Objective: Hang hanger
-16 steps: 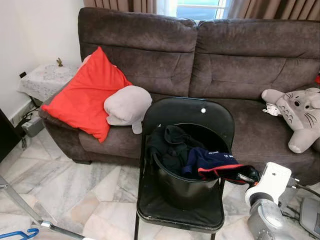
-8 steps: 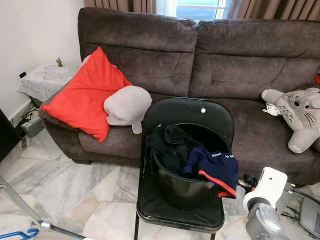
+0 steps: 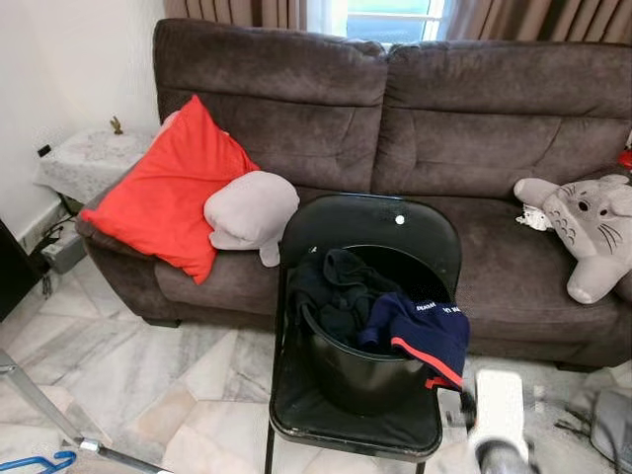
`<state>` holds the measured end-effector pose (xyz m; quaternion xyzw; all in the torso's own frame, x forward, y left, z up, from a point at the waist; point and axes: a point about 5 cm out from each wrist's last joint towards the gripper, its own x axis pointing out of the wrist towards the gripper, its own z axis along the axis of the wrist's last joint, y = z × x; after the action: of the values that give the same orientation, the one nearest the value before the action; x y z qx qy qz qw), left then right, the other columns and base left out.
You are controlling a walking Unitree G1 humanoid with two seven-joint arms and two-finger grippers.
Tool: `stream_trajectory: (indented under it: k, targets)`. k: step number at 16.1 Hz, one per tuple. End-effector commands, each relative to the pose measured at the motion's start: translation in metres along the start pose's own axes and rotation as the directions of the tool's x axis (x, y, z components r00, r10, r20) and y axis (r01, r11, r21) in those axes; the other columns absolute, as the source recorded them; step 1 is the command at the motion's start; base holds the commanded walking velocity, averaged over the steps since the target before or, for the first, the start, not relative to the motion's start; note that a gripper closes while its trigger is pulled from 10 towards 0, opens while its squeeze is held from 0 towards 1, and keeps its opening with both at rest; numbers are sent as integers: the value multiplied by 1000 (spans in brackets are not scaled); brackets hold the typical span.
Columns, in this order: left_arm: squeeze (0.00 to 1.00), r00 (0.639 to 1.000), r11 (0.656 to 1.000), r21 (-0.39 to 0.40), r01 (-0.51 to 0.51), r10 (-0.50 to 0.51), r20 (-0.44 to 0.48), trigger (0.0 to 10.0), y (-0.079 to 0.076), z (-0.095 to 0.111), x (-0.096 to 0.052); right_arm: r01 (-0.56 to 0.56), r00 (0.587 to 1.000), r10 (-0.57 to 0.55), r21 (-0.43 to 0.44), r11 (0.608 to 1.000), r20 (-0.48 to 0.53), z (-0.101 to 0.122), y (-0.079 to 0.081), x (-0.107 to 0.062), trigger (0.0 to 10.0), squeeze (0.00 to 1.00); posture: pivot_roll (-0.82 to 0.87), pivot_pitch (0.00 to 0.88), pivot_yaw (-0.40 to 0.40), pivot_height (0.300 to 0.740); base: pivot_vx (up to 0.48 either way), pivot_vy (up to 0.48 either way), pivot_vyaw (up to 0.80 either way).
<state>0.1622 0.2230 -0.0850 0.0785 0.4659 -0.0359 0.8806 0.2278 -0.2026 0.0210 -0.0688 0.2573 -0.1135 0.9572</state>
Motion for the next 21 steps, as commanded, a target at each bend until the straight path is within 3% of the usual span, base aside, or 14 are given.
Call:
stream_trajectory:
  k: [1,2,5,7,9,10,12,16,17,19,21]
  targets:
    - [0,1000,1000,3,8,-8,-25,10000,-5,-5,0,28,999,-29,-39,999,-22,-9,-7,8,10000,176,-71,38,-3,740,0,0,0]
    - [0,1000,1000,3,9,-9,-24,10000,-7,-4,1,33,999,-35,-57,998,-29,-12,-10,11,10000,0,-71,38,0,740,0,0,0]
    - [0,1000,1000,6,12,-12,-21,10000,-12,-2,2,54,998,-56,-97,994,-13,-16,-14,28,10000,0,-64,38,5,740,0,0,0]
    - [0,1000,1000,6,9,-9,-20,10000,-11,-2,2,72,996,-68,-76,995,53,-5,-14,32,10000,0,-56,39,9,740,0,0,0]
    - [0,1000,1000,7,7,-7,-20,10000,-10,-1,2,59,979,-55,-14,998,195,21,-10,32,10000,0,-59,41,12,740,0,0,0]
    - [0,1000,1000,9,6,-6,-22,10000,-9,-1,2,23,967,-16,-24,999,256,31,-4,30,10000,0,-59,41,12,740,0,0,0]
    - [0,1000,1000,7,-2,2,-26,10000,-2,-4,0,-55,926,102,-139,989,363,43,15,22,10000,0,-58,41,13,740,0,0,0]
    - [0,999,1000,5,-4,4,-31,10000,1,-6,-1,-100,935,163,-208,973,314,24,25,15,10000,0,-61,43,10,740,0,0,0]
    - [0,1000,1000,5,-2,2,-31,10000,0,-5,-1,-75,947,160,-293,953,278,17,23,17,10000,0,-64,43,10,740,0,0,0]
    - [0,1000,1000,4,0,0,-30,10000,-3,-4,0,-24,969,111,-358,933,223,9,16,21,10000,0,-62,43,8,740,0,0,0]
    - [0,1000,1000,2,3,-3,-29,10000,-6,-3,1,12,980,58,-350,937,188,5,7,25,10000,0,-59,44,8,740,0,0,0]
